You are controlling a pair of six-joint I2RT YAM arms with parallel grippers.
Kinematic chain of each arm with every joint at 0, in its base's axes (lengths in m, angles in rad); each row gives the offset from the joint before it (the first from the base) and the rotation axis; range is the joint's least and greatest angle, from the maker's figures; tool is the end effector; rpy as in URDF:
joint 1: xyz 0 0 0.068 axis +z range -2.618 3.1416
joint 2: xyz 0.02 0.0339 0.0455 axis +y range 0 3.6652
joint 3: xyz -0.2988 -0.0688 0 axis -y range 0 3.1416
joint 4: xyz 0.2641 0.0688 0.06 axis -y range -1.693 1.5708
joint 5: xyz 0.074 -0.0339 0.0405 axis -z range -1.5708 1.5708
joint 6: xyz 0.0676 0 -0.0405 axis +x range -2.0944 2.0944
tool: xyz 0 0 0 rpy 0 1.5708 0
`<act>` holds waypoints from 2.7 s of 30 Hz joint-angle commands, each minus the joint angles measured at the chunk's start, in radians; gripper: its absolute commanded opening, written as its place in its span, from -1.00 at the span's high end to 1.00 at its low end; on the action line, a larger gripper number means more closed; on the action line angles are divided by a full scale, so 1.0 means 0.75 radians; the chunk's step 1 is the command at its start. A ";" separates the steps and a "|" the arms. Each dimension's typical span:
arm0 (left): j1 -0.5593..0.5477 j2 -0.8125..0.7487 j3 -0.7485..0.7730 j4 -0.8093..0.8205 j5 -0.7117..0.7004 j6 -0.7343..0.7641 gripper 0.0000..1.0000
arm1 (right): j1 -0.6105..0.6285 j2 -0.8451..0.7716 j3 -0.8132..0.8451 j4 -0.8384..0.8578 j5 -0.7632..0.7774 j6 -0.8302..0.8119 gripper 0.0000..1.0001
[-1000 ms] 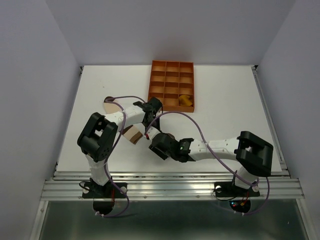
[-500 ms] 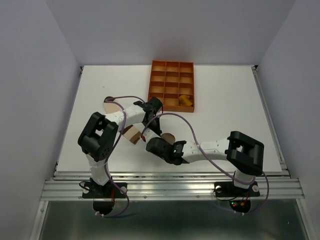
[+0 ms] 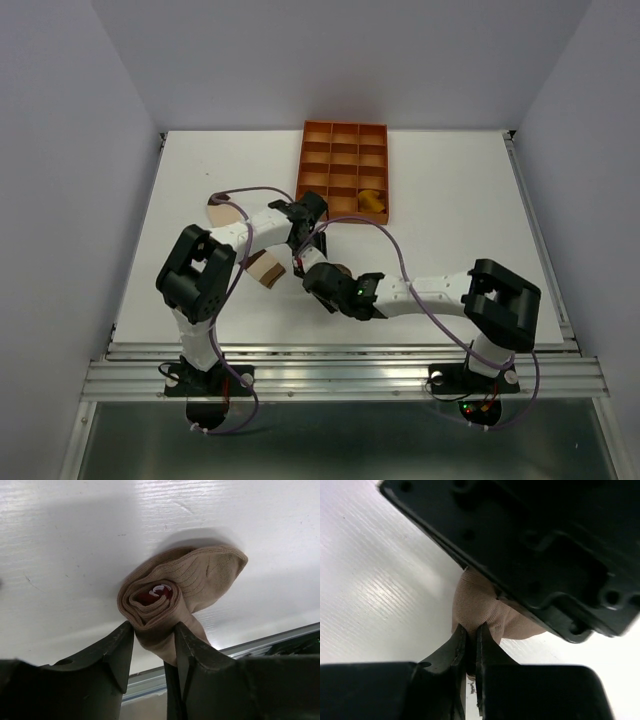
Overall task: Roll the socks
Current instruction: Roll the sock at the center of the board.
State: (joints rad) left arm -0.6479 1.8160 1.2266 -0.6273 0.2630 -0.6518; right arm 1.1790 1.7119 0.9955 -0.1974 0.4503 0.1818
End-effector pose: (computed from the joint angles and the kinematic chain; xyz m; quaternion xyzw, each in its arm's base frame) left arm 0.3033 -0.2516 0.1758 0.0212 0.9759 -0.2084 0.0609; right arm 0.1734 0.3427 0.1744 -0.3779 0.8448 0.0336 0.3774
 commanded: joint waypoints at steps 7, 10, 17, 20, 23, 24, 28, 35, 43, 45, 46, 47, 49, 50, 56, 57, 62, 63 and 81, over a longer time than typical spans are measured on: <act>0.038 -0.112 0.066 0.067 -0.099 -0.015 0.00 | -0.199 -0.157 -0.151 0.106 -0.385 0.134 0.99; 0.062 -0.122 0.099 0.082 -0.115 -0.008 0.00 | -0.246 -0.198 -0.184 0.138 -0.445 0.144 0.98; 0.125 -0.159 0.087 0.098 -0.150 -0.004 0.00 | -0.414 -0.245 -0.251 0.226 -0.710 0.173 0.98; 0.152 -0.165 0.056 0.106 -0.142 -0.004 0.00 | -0.455 -0.233 -0.262 0.249 -0.774 0.195 0.99; 0.170 -0.184 0.027 0.119 -0.130 -0.004 0.00 | -0.528 -0.223 -0.288 0.308 -0.844 0.244 0.99; 0.181 -0.194 0.021 0.133 -0.124 -0.002 0.00 | -0.547 -0.211 -0.296 0.322 -0.911 0.255 0.99; 0.187 -0.229 -0.030 0.192 -0.065 0.012 0.01 | -0.657 -0.174 -0.329 0.400 -1.054 0.352 0.99; 0.177 -0.308 -0.138 0.396 0.161 0.094 0.00 | -0.795 -0.043 -0.341 0.410 -1.169 0.465 0.99; 0.144 -0.300 -0.187 0.474 0.214 0.100 -0.06 | -0.919 0.045 -0.374 0.415 -1.263 0.567 0.98; 0.134 -0.274 -0.192 0.503 0.224 0.092 -0.08 | -0.964 0.065 -0.376 0.413 -1.290 0.600 0.99; 0.130 -0.266 -0.190 0.515 0.238 0.094 -0.10 | -0.964 0.072 -0.378 0.411 -1.298 0.610 0.99; 0.122 -0.247 -0.185 0.536 0.240 0.092 -0.10 | -0.977 0.082 -0.376 0.410 -1.304 0.631 0.99; 0.113 -0.223 -0.173 0.542 0.253 0.088 -0.12 | -0.991 0.108 -0.378 0.410 -1.312 0.651 0.99; 0.109 -0.210 -0.161 0.542 0.253 0.088 -0.13 | -1.005 0.119 -0.374 0.402 -1.318 0.670 0.98; 0.097 -0.145 -0.140 0.556 0.261 0.098 -0.14 | -1.032 0.182 -0.329 0.374 -1.324 0.684 0.95; 0.097 -0.129 -0.138 0.560 0.259 0.098 -0.14 | -1.032 0.186 -0.319 0.370 -1.331 0.678 0.94; 0.091 -0.092 -0.130 0.611 0.298 0.090 -0.15 | -1.032 0.196 -0.274 0.317 -1.339 0.643 0.92; 0.089 -0.086 -0.128 0.620 0.300 0.084 -0.15 | -1.032 0.200 -0.266 0.312 -1.337 0.643 0.90; 0.050 0.088 -0.048 0.548 0.075 0.088 -0.04 | -1.032 0.188 -0.245 0.296 -1.322 0.602 0.72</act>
State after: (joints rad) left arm -0.5972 1.8496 1.1488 -0.1909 0.4026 -0.5991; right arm 0.4114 1.8164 0.8108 0.1139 -0.6853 0.7025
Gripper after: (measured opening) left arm 0.539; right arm 0.128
